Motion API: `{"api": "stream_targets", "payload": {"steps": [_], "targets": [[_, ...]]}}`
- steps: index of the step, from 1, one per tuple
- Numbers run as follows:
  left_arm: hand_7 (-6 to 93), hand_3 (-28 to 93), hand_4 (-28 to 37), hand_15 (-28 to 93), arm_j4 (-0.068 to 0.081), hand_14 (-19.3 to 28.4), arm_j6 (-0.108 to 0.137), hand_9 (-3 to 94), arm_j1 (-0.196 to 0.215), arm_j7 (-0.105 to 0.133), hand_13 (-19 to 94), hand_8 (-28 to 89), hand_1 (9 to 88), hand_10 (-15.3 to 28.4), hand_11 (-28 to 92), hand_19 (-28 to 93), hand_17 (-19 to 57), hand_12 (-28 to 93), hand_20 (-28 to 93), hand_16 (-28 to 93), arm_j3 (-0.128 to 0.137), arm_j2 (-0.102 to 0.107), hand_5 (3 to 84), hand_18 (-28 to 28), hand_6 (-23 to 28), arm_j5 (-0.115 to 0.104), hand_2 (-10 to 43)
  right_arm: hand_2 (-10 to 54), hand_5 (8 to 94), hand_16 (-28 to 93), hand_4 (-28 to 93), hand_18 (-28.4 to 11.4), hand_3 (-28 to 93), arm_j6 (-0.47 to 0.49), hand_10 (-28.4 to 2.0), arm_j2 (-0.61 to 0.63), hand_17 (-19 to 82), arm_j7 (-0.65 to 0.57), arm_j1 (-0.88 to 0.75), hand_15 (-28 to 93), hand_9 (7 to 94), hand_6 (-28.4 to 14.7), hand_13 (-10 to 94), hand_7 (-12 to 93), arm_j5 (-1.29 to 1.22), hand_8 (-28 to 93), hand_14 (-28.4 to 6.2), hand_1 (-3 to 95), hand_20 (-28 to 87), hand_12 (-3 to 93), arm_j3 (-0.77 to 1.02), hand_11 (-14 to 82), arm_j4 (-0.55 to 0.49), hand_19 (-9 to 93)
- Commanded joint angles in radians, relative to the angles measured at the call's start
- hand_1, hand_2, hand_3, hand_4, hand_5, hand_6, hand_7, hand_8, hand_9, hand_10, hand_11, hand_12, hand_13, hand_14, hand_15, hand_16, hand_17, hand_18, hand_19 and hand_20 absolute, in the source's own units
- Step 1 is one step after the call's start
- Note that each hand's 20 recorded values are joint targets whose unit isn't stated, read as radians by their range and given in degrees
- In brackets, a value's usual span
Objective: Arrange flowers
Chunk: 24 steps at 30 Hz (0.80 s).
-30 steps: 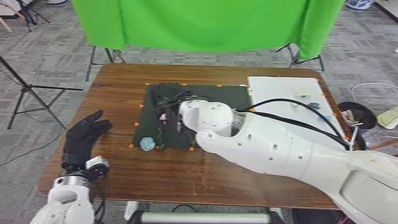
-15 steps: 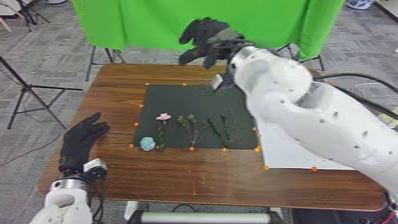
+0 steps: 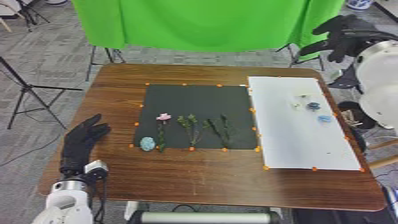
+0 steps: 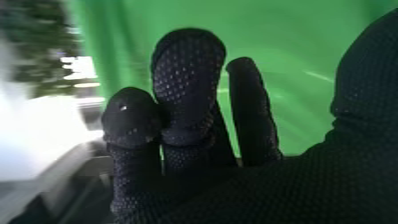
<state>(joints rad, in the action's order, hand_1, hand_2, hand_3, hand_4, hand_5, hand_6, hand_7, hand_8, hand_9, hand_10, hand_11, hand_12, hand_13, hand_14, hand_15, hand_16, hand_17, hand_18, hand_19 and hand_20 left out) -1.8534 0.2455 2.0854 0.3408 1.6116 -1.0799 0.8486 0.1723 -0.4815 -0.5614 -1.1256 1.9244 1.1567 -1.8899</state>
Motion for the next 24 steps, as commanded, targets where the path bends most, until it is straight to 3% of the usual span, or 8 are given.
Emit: {"api": "stream_targets", "payload": {"steps": [1, 9, 24], "targets": [[15.2, 76, -28.3, 24, -0.003, 16.7, 0.006, 51.8, 0.028, -0.002, 43, -8, 17.2, 13.5, 22, 4, 11.5, 13, 19, -2, -0.006, -0.019, 49.3, 11.2, 1.4, 0.005, -4.7, -9.5, 47.8, 27, -15, -16.6, 65, 0.021, -17.4, 0.013, 54, -0.068, -0.181, 57, 51.9, 1.4, 83, 9, 0.008, -7, -6.1, 25.0, 44, 14.4, 0.019, 6.6, 0.106, 93], [15.1, 76, -28.3, 24, -0.005, 16.6, 0.005, 51.8, 0.03, 0.002, 43, -8, 17.2, 13.5, 21, 4, 11.5, 13, 19, -2, -0.009, -0.024, 49.2, 11.2, 1.4, 0.009, -4.6, -9.5, 47.7, 26, -15, -16.7, 65, 0.031, -17.2, -0.012, 54, -0.093, -0.187, 57, 53.0, 1.5, 83, 9, 0.01, -7, -6.2, 24.9, 44, 14.7, -0.019, 6.9, 0.182, 93], [15.2, 76, -28.3, 24, -0.005, 16.6, 0.008, 51.8, 0.035, -0.003, 43, -8, 17.2, 13.5, 22, 4, 11.5, 13, 19, -2, -0.009, -0.032, 49.2, 11.2, 1.4, 0.006, -4.5, -9.5, 49.4, 26, -15, -16.9, 65, 0.036, -16.6, -0.037, 55, -0.114, -0.344, 58, 56.5, 1.1, 84, 10, -0.015, -7, -6.3, 25.5, 44, 15.2, 0.044, 7.5, 0.17, 93]]}}
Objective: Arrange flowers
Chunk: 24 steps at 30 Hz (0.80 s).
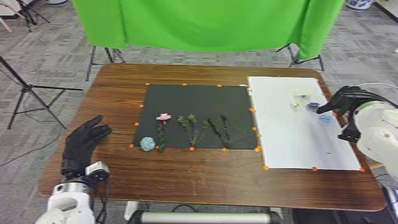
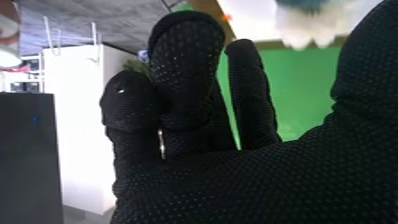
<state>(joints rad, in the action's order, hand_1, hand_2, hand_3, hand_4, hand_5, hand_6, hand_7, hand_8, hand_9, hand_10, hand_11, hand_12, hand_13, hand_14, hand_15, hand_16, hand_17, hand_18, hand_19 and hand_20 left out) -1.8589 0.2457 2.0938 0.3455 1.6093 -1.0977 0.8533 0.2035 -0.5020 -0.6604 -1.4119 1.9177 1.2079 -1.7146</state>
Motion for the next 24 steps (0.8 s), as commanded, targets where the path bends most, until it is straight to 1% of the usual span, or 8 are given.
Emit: {"api": "stream_targets", "payload": {"steps": [1, 7, 10, 13, 16, 17, 19, 24], "targets": [[15.1, 76, -28.3, 24, 0.002, 16.6, 0.005, 51.8, 0.026, -0.007, 43, -8, 17.3, 13.5, 22, 4, 11.5, 13, 19, -2, -0.007, -0.015, 49.2, 11.2, 1.4, 0.001, -4.5, -9.5, 49.4, 26, -15, -17.0, 65, 0.002, -16.6, -0.02, 55, -0.014, -0.06, 58, 56.6, 1.1, 84, 10, -0.011, -8, -6.4, 25.7, 45, 15.2, -0.01, 7.6, -0.005, 93], [15.1, 76, -28.3, 24, 0.005, 16.7, 0.004, 51.9, 0.019, -0.01, 43, -8, 17.4, 13.5, 22, 4, 11.5, 13, 19, -2, -0.012, -0.015, 49.2, 11.2, 1.5, 0.002, -4.4, -9.5, 50.6, 26, -15, -16.9, 67, -0.076, -16.0, -0.028, 55, 0.0, -0.073, 58, 59.0, 1.1, 84, 11, 0.013, -8, -6.2, 27.8, 45, 15.7, -0.054, 8.3, 0.001, 93], [15.1, 76, -28.3, 24, 0.006, 16.7, 0.003, 51.9, 0.018, -0.011, 43, -8, 17.4, 13.5, 22, 4, 11.4, 13, 19, -2, -0.012, -0.016, 49.3, 11.2, 1.5, 0.004, -4.4, -9.5, 55.5, 26, -16, -16.2, 68, -0.152, -13.9, -0.028, 57, 0.014, -0.071, 59, 63.6, 1.9, 86, 14, 0.051, -9, -5.3, 35.0, 46, 16.0, -0.095, 10.7, 0.011, 93], [15.1, 76, -28.3, 24, 0.004, 16.7, 0.005, 51.8, 0.023, -0.011, 43, -8, 17.4, 13.5, 22, 4, 11.4, 13, 19, -2, -0.009, -0.016, 49.3, 11.3, 1.5, 0.004, -4.4, -9.5, 61.6, 26, -19, -15.2, 70, -0.303, -12.7, -0.019, 59, 0.034, -0.062, 60, 68.7, 3.0, 88, 18, 0.102, -10, -4.2, 42.8, 48, 16.0, -0.157, 13.4, 0.027, 93], [15.1, 76, -28.3, 24, 0.002, 16.7, 0.007, 51.8, 0.024, -0.011, 43, -8, 17.4, 13.5, 22, 4, 11.4, 13, 19, -2, -0.007, -0.015, 49.3, 11.3, 1.5, 0.002, -4.3, -9.5, 70.4, 27, -21, -14.2, 64, -0.422, -11.3, -0.007, 62, 0.033, -0.045, 60, 76.6, 1.9, 90, 21, 0.138, 1, -2.9, 53.3, 50, 22.1, -0.195, 12.0, 0.032, 93], [15.1, 76, -28.3, 24, 0.001, 16.7, 0.008, 51.8, 0.026, -0.009, 43, -8, 17.4, 13.6, 22, 4, 11.4, 13, 19, -2, -0.006, -0.015, 49.3, 11.2, 1.5, 0.001, -4.3, -9.5, 74.1, 28, -21, -13.9, 64, -0.419, -10.8, -0.002, 63, 0.035, -0.04, 60, 81.5, 1.9, 91, 23, 0.142, 2, -2.3, 56.4, 51, 27.0, -0.193, 9.2, 0.029, 93], [15.1, 76, -28.3, 24, 0.0, 16.7, 0.008, 51.8, 0.027, -0.01, 43, -8, 17.4, 13.6, 22, 4, 11.5, 13, 19, -2, -0.004, -0.014, 49.3, 11.2, 1.6, 0.002, -4.3, -9.5, 77.2, 28, -22, -13.7, 63, -0.413, -10.2, 0.014, 63, 0.034, -0.034, 59, 85.6, 1.4, 92, 24, 0.139, 3, -1.9, 59.6, 51, 31.0, -0.181, 6.6, 0.014, 93], [15.1, 76, -28.3, 24, -0.002, 16.6, 0.013, 51.8, 0.028, -0.009, 43, -8, 17.5, 13.4, 22, 4, 11.5, 13, 19, -2, 0.001, -0.006, 49.3, 11.2, 1.6, -0.001, -4.3, -9.5, 79.0, 29, -22, -13.2, 64, -0.449, -10.9, 0.025, 64, 0.023, 0.023, 59, 87.5, 0.8, 92, 23, 0.147, 3, -1.5, 60.9, 51, 32.3, -0.127, 6.1, -0.049, 93]]}}
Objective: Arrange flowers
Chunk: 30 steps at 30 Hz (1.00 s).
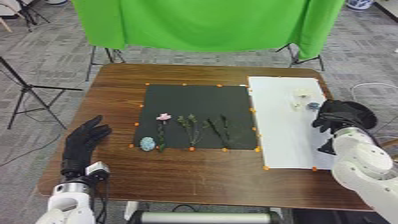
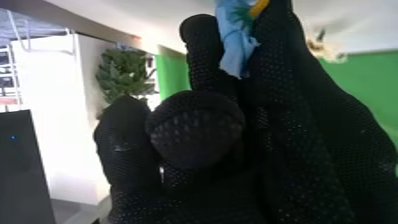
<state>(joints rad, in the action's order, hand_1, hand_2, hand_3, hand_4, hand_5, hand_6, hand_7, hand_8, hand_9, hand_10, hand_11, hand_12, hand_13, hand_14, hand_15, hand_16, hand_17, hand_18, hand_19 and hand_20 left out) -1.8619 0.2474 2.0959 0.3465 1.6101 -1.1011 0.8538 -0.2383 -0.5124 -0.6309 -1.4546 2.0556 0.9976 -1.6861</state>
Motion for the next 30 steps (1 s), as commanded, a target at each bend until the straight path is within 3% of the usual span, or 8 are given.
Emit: {"api": "stream_targets", "payload": {"steps": [1, 8, 14, 24, 30], "targets": [[15.1, 76, -28.3, 24, -0.003, 16.6, 0.014, 51.8, 0.033, -0.009, 43, -8, 17.5, 13.4, 22, 4, 11.5, 13, 19, -2, 0.005, -0.004, 49.4, 11.2, 1.6, 0.0, -4.2, -9.5, 79.3, 29, -22, -13.2, 64, -0.024, -11.2, 0.033, 64, -0.002, 0.112, 59, 87.7, 0.7, 92, 23, 0.01, 3, -1.4, 61.0, 51, 32.4, 0.064, 6.1, -0.093, 93], [15.2, 76, -28.3, 24, -0.002, 16.7, 0.011, 51.8, 0.022, -0.015, 43, -8, 17.5, 13.5, 22, 4, 11.4, 13, 19, -2, 0.007, 0.011, 49.4, 11.2, 1.5, 0.003, -4.2, -9.5, 79.7, 29, -22, -12.8, 64, -0.093, -11.2, -0.032, 64, 0.102, 0.531, 59, 87.8, 0.7, 92, 24, -0.013, 4, -1.3, 60.8, 51, 33.4, -0.217, 5.9, -0.175, 93], [15.2, 76, -28.3, 24, 0.004, 16.7, 0.008, 51.9, 0.005, -0.016, 43, -8, 17.4, 13.5, 22, 4, 11.4, 13, 19, -2, 0.0, 0.017, 49.4, 11.2, 1.6, 0.005, -4.2, -9.5, 79.6, 29, -22, -12.7, 64, -0.048, -10.8, -0.229, 64, 0.219, 0.86, 60, 87.5, 0.9, 92, 25, -0.088, 4, -1.1, 60.8, 52, 33.9, -0.544, 5.8, -0.112, 93], [15.2, 76, -28.3, 24, 0.015, 16.7, -0.004, 51.8, -0.013, -0.023, 43, -8, 17.6, 13.5, 21, 4, 11.4, 13, 19, -2, -0.015, 0.022, 49.3, 11.2, 1.6, 0.005, -4.1, -9.5, 79.2, 30, -23, -12.6, 65, 0.051, -11.0, -0.475, 64, 0.295, 0.96, 61, 87.4, 1.6, 91, 26, -0.131, 3, -0.9, 60.1, 53, 33.7, -0.759, 5.3, 0.043, 93], [15.1, 76, -28.3, 24, 0.009, 16.8, 0.0, 51.8, -0.005, -0.027, 43, -8, 17.6, 13.5, 21, 4, 11.4, 13, 19, -2, -0.008, 0.023, 49.4, 11.3, 1.7, 0.002, -4.1, -9.5, 78.9, 30, -23, -12.6, 65, 0.219, -10.9, -0.536, 64, 0.277, 0.959, 61, 87.1, 1.8, 91, 26, -0.196, 2, -1.0, 60.1, 54, 33.1, -0.773, 4.8, 0.1, 93]]}}
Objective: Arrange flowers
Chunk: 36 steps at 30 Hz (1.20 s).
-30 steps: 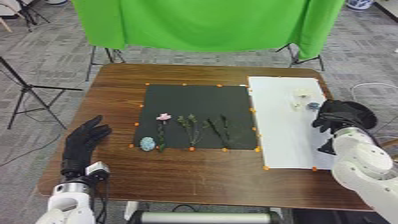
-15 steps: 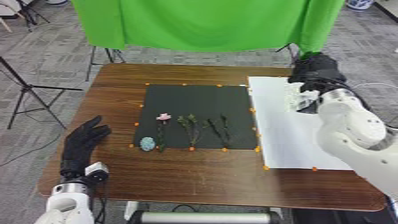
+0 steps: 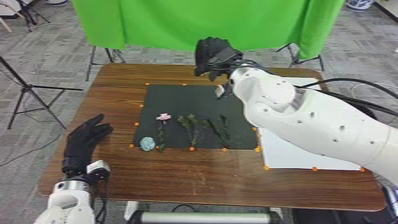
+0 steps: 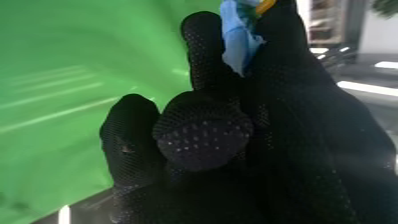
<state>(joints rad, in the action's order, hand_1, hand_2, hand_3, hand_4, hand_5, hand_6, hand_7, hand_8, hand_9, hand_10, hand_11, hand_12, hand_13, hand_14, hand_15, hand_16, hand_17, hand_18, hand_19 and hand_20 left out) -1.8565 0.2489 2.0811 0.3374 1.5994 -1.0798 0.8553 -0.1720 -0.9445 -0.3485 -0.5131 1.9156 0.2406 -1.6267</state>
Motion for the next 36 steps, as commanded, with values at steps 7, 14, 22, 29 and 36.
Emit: {"api": "stream_targets", "payload": {"steps": [7, 14, 22, 29, 36], "targets": [[15.0, 76, -28.3, 24, 0.009, 16.7, -0.01, 51.9, 0.004, -0.022, 43, -8, 17.6, 13.6, 21, 4, 11.4, 13, 19, -2, -0.005, 0.0, 49.4, 11.2, 1.7, 0.001, -4.1, -9.5, 78.8, 30, -23, -12.7, 64, 0.255, -10.8, -0.15, 64, -0.041, -0.004, 62, 86.9, 1.9, 91, 26, -0.072, 2, -1.1, 60.2, 55, 33.0, -0.028, 4.8, 0.086, 93], [14.9, 76, -28.3, 24, 0.013, 16.7, -0.015, 51.9, -0.004, -0.019, 43, -8, 17.6, 13.6, 21, 4, 11.3, 13, 19, -2, -0.012, -0.001, 49.4, 11.2, 1.7, 0.002, -4.0, -9.5, 78.7, 30, -23, -12.7, 64, 0.328, -10.8, -0.19, 64, -0.052, -0.012, 62, 86.7, 1.9, 91, 26, -0.059, 2, -1.3, 60.2, 55, 32.5, -0.047, 4.5, 0.125, 93], [15.0, 76, -28.3, 24, 0.02, 16.8, -0.029, 51.8, -0.016, -0.031, 43, -8, 17.6, 13.5, 21, 4, 10.9, 13, 19, -2, -0.02, -0.004, 49.3, 11.4, 1.6, 0.005, -4.0, -9.5, 78.7, 29, -23, -12.7, 64, 0.33, -10.8, -0.212, 63, -0.066, -0.035, 62, 86.6, 1.9, 91, 26, -0.058, 2, -1.3, 60.0, 55, 32.4, -0.059, 4.5, 0.146, 93], [14.8, 76, -28.3, 24, 0.022, 16.9, -0.034, 51.6, -0.017, -0.035, 42, -8, 17.5, 13.5, 21, 4, 10.7, 13, 19, -2, -0.024, -0.004, 49.1, 11.7, 1.7, 0.005, -3.9, -9.5, 78.4, 29, -22, -12.8, 64, 0.29, -10.6, -0.232, 64, -0.073, -0.052, 62, 86.4, 2.1, 91, 26, -0.048, 2, -1.3, 59.8, 55, 32.0, -0.057, 4.2, 0.166, 93], [14.8, 76, -28.3, 24, 0.023, 16.9, -0.036, 51.5, -0.017, -0.035, 42, -8, 17.5, 13.4, 21, 4, 10.6, 13, 19, -2, -0.024, -0.005, 49.0, 11.7, 1.7, 0.004, -3.9, -9.5, 77.8, 29, -23, -12.9, 64, 0.229, -10.3, -0.234, 64, -0.071, -0.06, 62, 85.1, 2.6, 91, 24, -0.05, 1, -1.4, 59.3, 55, 30.3, -0.07, 3.6, 0.185, 93]]}}
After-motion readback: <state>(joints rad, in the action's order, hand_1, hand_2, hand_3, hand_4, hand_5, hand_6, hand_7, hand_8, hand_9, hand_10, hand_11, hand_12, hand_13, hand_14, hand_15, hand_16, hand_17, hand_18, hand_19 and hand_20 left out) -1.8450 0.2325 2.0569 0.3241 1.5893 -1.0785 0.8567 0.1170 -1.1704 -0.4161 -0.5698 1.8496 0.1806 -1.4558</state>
